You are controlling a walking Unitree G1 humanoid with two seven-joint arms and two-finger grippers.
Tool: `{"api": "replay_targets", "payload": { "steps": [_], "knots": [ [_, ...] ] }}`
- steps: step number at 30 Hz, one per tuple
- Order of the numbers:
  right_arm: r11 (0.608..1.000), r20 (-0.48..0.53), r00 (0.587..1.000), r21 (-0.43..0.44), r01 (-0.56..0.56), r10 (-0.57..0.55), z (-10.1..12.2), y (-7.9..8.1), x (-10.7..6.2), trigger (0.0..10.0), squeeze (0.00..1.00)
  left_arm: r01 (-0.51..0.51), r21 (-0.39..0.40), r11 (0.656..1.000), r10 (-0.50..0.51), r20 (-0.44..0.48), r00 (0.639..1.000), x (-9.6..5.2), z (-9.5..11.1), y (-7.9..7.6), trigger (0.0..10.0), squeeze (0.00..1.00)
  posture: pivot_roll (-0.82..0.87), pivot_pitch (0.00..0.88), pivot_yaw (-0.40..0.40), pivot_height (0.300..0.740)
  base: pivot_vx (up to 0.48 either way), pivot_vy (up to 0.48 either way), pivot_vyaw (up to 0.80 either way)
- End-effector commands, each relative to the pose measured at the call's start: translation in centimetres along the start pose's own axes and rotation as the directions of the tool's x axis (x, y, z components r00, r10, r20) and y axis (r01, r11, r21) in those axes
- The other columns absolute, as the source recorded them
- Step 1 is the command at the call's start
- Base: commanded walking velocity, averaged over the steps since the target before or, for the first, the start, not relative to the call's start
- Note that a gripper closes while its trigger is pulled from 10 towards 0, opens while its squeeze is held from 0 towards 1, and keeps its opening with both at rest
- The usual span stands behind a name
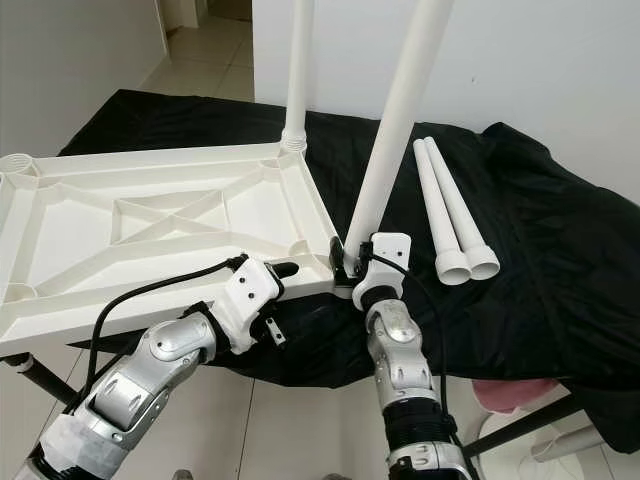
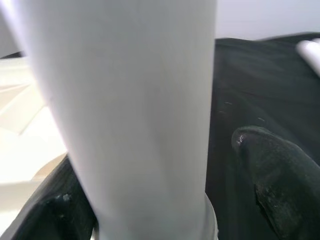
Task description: Building children table
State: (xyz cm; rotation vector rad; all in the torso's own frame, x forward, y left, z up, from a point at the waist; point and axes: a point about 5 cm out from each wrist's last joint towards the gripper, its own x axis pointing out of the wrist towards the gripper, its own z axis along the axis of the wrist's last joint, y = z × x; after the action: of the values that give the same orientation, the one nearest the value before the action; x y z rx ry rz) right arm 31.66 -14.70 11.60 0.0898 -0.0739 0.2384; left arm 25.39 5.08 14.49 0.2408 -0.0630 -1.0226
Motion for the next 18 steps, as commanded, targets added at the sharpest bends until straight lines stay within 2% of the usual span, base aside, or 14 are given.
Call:
{"api": "replay_targets", "payload": {
  "steps": [1,4,6,9,12,15,16,17,18],
  "knots": [
    [0.998,0.010,0.998,-0.009,-0.070,0.070,0.1,-0.3,0.1,10.0,0.00,0.057,0.018,0.998,-0.057,0.001,0.998,0.2,0.0,-0.4,10.0,0.00,0.02,0.000,-0.064,0.740,0.000,0.000,0.00],
    [0.994,0.018,0.995,-0.027,-0.103,0.103,0.3,-0.3,0.2,10.0,0.00,0.058,0.022,0.998,-0.058,0.001,0.998,0.3,0.0,-0.4,10.0,0.00,0.02,0.000,-0.064,0.740,0.000,0.000,0.00],
    [0.975,0.014,0.976,-0.061,-0.214,0.215,0.5,-0.1,0.6,10.0,0.00,0.053,0.028,0.998,-0.053,-0.001,0.999,0.3,0.0,-0.3,10.0,0.00,0.02,0.000,-0.059,0.740,0.000,0.000,0.00],
    [0.965,0.012,0.968,-0.074,-0.250,0.251,0.6,-0.1,0.7,10.0,0.00,0.052,0.031,0.998,-0.052,-0.002,0.999,0.4,0.0,-0.3,10.0,0.00,0.02,0.000,-0.058,0.740,0.000,0.000,0.00],
    [0.928,-0.012,0.933,-0.101,-0.359,0.360,0.9,0.0,1.6,10.0,0.00,0.042,0.048,0.998,-0.042,-0.012,0.999,0.4,-0.2,-0.2,10.0,0.00,0.02,0.000,-0.058,0.740,0.000,0.000,0.00],
    [0.922,-0.014,0.928,-0.108,-0.372,0.373,1.0,-0.1,1.8,10.0,0.00,0.038,0.056,0.998,-0.037,-0.014,0.999,0.5,-0.2,-0.2,10.0,0.00,0.02,0.000,-0.058,0.740,0.000,0.000,0.00],
    [0.919,-0.024,0.926,-0.114,-0.377,0.377,0.9,-0.1,1.9,4.1,0.00,0.042,0.042,0.998,-0.041,-0.016,0.999,0.5,-0.3,-0.2,10.0,0.00,0.03,0.000,-0.062,0.740,0.000,0.000,0.00],
    [0.919,-0.024,0.926,-0.114,-0.377,0.377,0.9,-0.1,1.9,4.1,0.00,0.042,0.042,0.998,-0.041,-0.016,0.999,0.5,-0.3,-0.2,10.0,0.00,0.03,0.000,-0.062,0.740,0.000,0.000,0.00],
    [0.916,-0.031,0.924,-0.119,-0.382,0.381,0.8,-0.2,1.9,0.0,0.00,0.045,0.031,0.998,-0.045,-0.017,0.999,0.5,-0.3,-0.2,10.0,0.00,0.03,0.000,-0.062,0.740,0.000,0.000,0.00]
  ]
}}
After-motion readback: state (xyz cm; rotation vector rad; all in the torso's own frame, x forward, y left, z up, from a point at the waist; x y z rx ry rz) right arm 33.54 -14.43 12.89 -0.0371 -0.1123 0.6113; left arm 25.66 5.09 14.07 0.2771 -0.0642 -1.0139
